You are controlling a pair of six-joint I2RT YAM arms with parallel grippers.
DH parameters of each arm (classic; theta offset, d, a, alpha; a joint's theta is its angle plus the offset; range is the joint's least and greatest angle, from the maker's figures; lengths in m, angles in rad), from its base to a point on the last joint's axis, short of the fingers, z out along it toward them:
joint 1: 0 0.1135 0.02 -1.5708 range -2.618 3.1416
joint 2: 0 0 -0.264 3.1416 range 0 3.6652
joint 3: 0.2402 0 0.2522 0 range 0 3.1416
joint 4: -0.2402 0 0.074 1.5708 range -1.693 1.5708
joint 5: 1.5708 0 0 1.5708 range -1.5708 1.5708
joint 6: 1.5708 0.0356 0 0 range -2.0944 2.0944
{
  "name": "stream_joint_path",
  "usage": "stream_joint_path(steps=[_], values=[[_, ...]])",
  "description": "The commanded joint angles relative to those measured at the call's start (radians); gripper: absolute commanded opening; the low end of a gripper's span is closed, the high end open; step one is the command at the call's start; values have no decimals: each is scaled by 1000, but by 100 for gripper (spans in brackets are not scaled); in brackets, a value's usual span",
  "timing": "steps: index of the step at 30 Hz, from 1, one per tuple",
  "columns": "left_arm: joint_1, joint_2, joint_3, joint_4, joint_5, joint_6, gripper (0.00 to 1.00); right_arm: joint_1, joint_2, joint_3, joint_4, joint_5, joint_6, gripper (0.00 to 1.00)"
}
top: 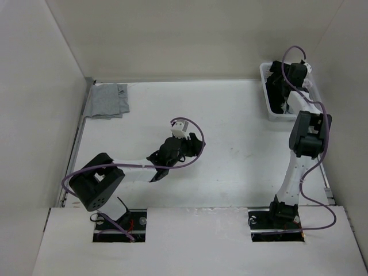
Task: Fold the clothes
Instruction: Grab the tank top from the pile, then move the tank top to the center of the board
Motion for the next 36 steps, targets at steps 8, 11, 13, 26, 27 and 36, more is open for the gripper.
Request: stream_joint_path(steps=[8,11,13,26,27,36], values=[[8,-24,35,51,-6,-18,52,131,-800,-478,380,-20,11,0],[28,-85,18,20,-52,-34,52,237,-993,-525,364,-65,-5,0],[49,-145,4,-18,-95,-41,52,326,-1106,-533,340,-97,-28,0],[314,-590,-83,-333,-184,-123,53,714,-1362,-655,255,-128,-10,3],[314,-596,-85,-339,-184,-126,53,714,-1340,-704,278,-128,7,3],[268,-493,-120,-357,-119,-98,52,717,-974,-972,542,-163,148,3]])
